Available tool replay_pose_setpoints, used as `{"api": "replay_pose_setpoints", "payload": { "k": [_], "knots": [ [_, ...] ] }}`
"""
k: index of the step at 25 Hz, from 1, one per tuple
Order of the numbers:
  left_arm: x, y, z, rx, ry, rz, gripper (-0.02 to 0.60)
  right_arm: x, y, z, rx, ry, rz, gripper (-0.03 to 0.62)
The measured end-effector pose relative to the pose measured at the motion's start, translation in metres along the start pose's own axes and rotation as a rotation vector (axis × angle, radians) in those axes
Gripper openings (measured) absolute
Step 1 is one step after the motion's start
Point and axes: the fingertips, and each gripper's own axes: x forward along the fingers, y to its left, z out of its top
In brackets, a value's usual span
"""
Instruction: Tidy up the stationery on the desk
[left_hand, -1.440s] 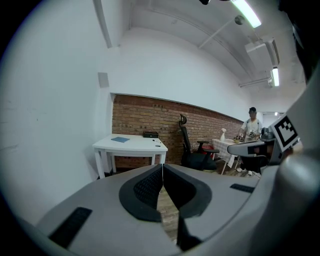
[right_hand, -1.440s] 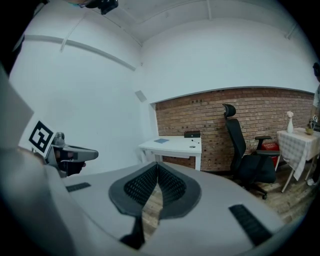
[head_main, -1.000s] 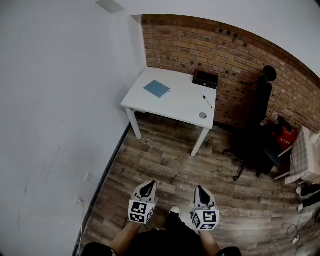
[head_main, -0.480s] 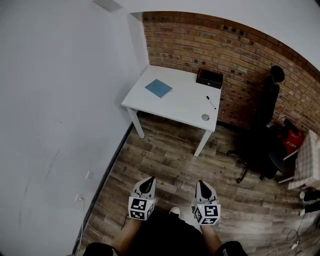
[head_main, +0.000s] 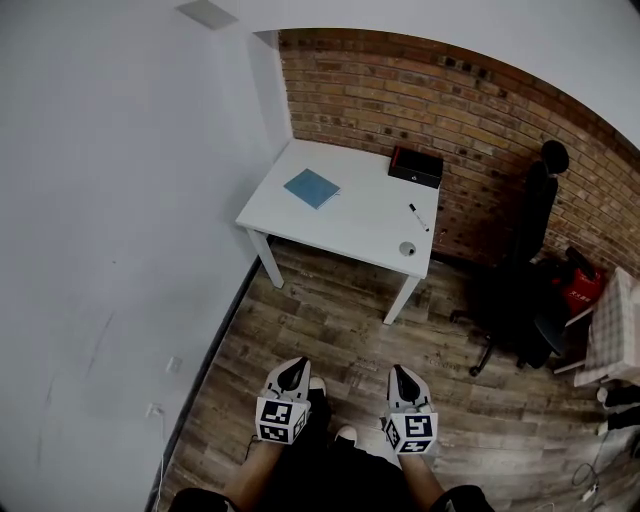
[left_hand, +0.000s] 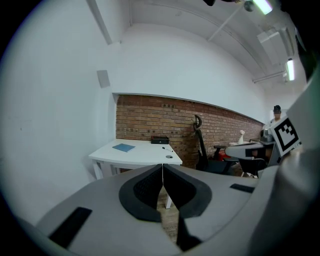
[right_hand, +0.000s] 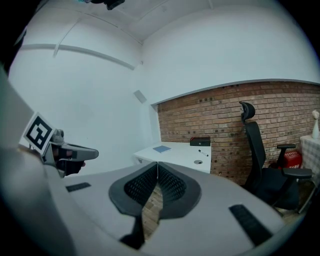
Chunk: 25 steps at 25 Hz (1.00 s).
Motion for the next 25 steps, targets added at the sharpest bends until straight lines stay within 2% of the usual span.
{"api": "replay_pose_setpoints", "payload": {
  "k": [9,17,25],
  "knots": [
    [0.074,0.037,0.026,0.011,-0.011,-0.052,0.015,0.071,-0.018,0.028,-0.005,-0.017,-0.044,0.023],
    [0.131,0.089,0.062,0.018,-0.028,-0.088,0.015,0.147,-0.015,0.062,-0.013,-0.032,-0.057,0.023],
    [0.172,0.139,0.078,0.010,-0.017,-0.119,0.015,0.212,-0.004,0.078,-0.013,-0.015,-0.067,0.023]
  ]
}}
